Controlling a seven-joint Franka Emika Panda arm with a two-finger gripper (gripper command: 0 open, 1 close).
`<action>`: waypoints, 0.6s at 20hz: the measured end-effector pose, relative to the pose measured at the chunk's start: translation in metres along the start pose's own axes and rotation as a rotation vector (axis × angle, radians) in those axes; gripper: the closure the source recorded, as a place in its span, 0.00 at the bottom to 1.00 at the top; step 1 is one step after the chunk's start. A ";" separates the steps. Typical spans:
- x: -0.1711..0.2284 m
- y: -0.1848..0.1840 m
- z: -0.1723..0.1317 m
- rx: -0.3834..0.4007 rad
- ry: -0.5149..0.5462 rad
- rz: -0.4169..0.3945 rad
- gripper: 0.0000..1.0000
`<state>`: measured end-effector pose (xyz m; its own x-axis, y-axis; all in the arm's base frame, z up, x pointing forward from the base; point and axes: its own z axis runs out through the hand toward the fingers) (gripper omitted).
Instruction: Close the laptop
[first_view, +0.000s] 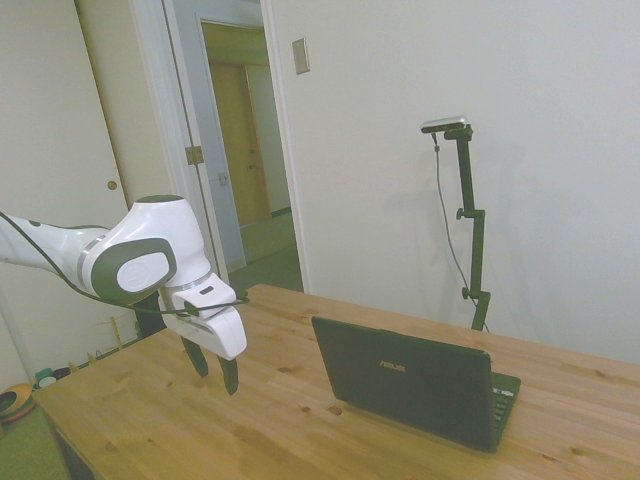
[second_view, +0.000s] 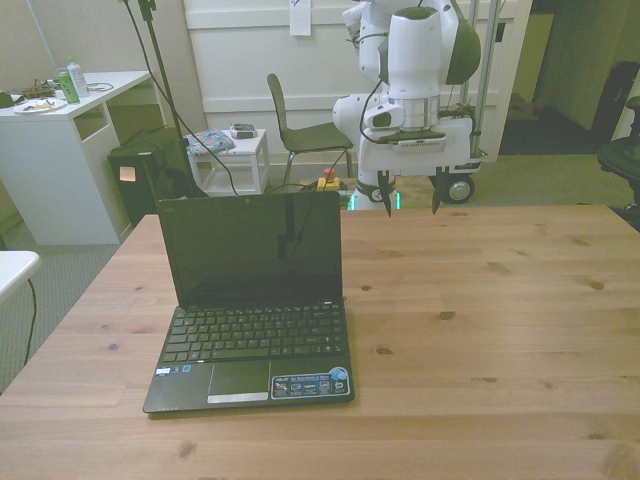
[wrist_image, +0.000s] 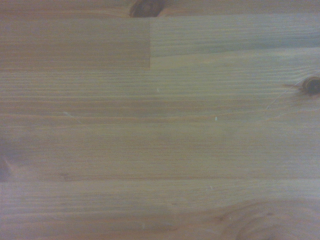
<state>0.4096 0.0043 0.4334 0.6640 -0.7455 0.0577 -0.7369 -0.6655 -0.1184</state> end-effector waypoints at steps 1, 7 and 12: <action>0.000 0.000 0.000 -0.002 0.001 -0.004 0.00; 0.009 -0.003 -0.005 0.003 0.008 0.000 0.00; 0.029 0.021 -0.001 0.007 -0.007 0.104 0.00</action>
<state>0.4127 -0.0315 0.4340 0.5846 -0.8104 0.0378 -0.8012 -0.5841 -0.1301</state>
